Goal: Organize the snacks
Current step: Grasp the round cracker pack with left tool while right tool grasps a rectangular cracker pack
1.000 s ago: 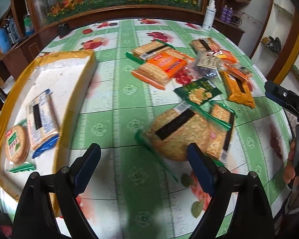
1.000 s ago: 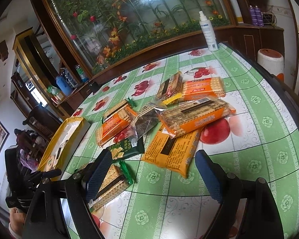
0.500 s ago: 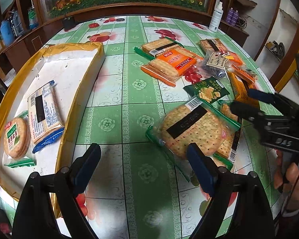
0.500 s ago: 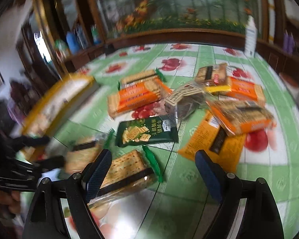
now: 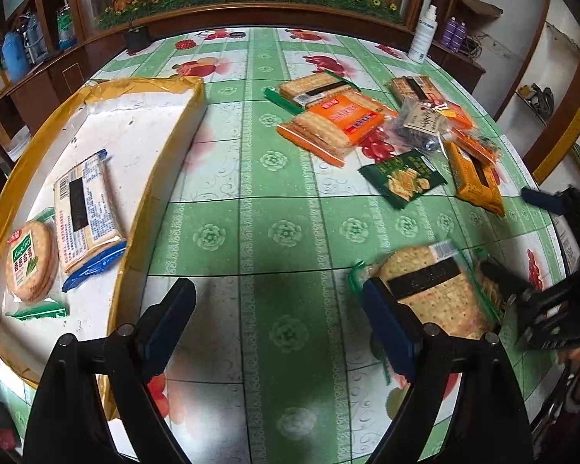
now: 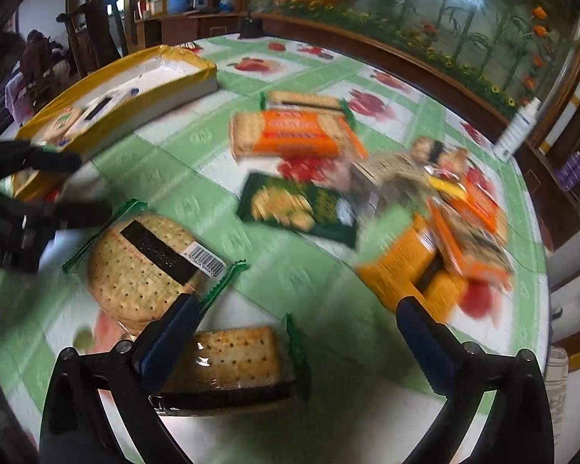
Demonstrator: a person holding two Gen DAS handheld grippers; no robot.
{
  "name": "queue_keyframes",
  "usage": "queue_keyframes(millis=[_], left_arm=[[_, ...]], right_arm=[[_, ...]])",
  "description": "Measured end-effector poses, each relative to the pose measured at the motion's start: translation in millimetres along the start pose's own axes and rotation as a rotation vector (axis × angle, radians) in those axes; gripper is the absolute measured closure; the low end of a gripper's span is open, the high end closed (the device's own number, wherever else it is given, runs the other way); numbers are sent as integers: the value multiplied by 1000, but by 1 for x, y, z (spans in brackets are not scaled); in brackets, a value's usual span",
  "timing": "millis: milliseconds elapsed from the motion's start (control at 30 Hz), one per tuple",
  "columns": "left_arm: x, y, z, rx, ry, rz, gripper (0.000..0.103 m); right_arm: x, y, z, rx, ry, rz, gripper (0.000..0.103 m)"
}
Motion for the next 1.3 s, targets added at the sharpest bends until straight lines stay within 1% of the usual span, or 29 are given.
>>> queue_keyframes(millis=[33, 67, 100, 167, 233, 300, 367, 400, 433, 533, 600, 633, 667, 700, 733, 767, 833, 900, 933, 967, 1033, 1067, 1133, 1167, 1200, 1233, 1300], left_arm=[[1, 0, -3, -9, -1, -3, 15], [3, 0, -7, -25, 0, -3, 15], [4, -1, -10, -37, 2, -2, 15], [9, -2, -15, -59, 9, -6, 15], [14, -3, -16, -72, 13, -9, 15], [20, -6, -13, -73, 22, -13, 15], [23, -6, -9, -57, 24, -18, 15], [24, -6, -6, -42, 19, -21, 15], [26, -6, -4, -22, 8, -24, 15], [27, -8, -2, -7, -1, -24, 14], [30, -10, -1, -18, 11, -28, 14], [33, -12, 2, -20, 17, -32, 14], [34, -13, 4, -14, 19, -32, 14], [33, -14, 8, -5, 21, -31, 14], [31, -13, 14, 14, 25, -28, 14], [29, -12, 17, 23, 26, -24, 14], [23, -7, 18, 29, 15, -16, 15], [18, -4, 11, 7, 4, -1, 15], [14, -2, 3, -23, 4, 8, 15], [12, -2, -3, -45, 4, 15, 15], [9, 1, -16, -68, 3, 18, 15], [9, 3, -22, -64, 1, 14, 15], [5, 10, -31, -15, -8, 1, 15], [3, 12, -33, 4, -13, -3, 15], [0, 15, -37, 30, -17, -7, 15], [-2, 17, -39, 41, -15, -8, 15], [-9, 21, -41, 70, 24, -2, 15]], right_arm=[[5, -1, -6, -5, -23, -13, 0], [10, -3, -11, -15, -18, -19, 0], [15, -4, -13, -34, 18, -18, 0], [19, -6, -9, -30, 45, -16, 0], [21, -8, 2, 17, 53, -3, 0], [19, -18, 23, 107, 63, 39, 0], [20, -20, 35, 163, 29, 22, 0], [18, -15, 41, 188, -7, 5, 0], [13, -11, 46, 197, -24, 5, 0], [-5, 14, 59, 184, -35, -12, 0], [-15, 29, 59, 146, -96, -45, 0], [-15, 31, 58, 127, -84, -40, 0], [-11, 30, 60, 103, -24, -30, 0], [-3, 23, 67, 82, 98, -14, 0], [2, 17, 71, 84, 152, -7, 0], [7, 9, 75, 103, 163, -8, 0], [8, -8, 77, 184, 66, -11, 0], [3, -25, 74, 253, -15, 15, 0], [1, -30, 71, 266, -30, 29, 0], [3, -33, 64, 262, -37, 26, 0], [8, -34, 40, 229, -105, 28, 0], [10, -33, 31, 200, -109, 23, 0], [23, -28, 14, 75, 26, 10, 0], [30, -27, 6, -17, 147, 12, 0], [34, -27, -3, -101, 233, 13, 0], [36, -28, -12, -162, 278, 9, 0], [38, -29, -29, -248, 303, -8, 0]])
Point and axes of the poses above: each gripper's, at about its wrist camera, not at the fingertips, and x roughly against the way its jaws point, z to its left, y to its top, the point moved 7 cm from there along -x, roughly the way its jaws point, and after that the axes turned 11 degrees about -x, right-handed, at the moved point
